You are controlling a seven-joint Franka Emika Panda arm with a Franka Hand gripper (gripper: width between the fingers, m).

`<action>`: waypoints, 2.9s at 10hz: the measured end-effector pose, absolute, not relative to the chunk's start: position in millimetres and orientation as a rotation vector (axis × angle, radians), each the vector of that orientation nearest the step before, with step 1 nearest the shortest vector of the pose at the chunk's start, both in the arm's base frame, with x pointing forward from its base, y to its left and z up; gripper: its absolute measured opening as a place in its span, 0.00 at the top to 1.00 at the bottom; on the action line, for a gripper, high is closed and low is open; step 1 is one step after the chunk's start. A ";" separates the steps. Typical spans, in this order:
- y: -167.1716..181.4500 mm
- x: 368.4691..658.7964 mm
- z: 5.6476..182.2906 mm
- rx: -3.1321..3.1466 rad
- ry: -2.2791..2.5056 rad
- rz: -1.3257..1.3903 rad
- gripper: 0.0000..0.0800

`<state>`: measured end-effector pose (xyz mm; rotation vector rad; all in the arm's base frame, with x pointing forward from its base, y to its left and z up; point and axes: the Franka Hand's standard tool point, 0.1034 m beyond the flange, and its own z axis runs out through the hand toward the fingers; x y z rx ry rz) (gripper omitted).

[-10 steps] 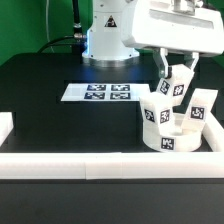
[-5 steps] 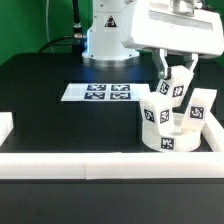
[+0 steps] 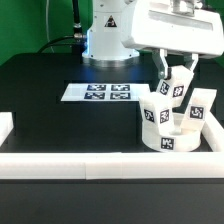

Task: Assemble stool

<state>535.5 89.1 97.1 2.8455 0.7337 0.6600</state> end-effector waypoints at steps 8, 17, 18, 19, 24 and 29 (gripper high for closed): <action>92.7 538.3 96.3 2.842 0.744 0.662 0.59; 90.5 531.5 85.3 2.804 0.755 0.745 0.59; 89.9 530.2 84.9 2.793 0.757 0.774 0.59; 89.8 529.6 84.6 2.792 0.754 0.781 0.59; 89.7 530.8 84.6 2.806 0.736 0.754 0.59; 89.4 528.9 99.0 2.854 0.721 0.663 0.20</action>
Offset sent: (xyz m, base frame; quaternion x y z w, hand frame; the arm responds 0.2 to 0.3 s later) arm 0.0025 0.0030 -0.0032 -0.0073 0.0155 -0.0018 0.9999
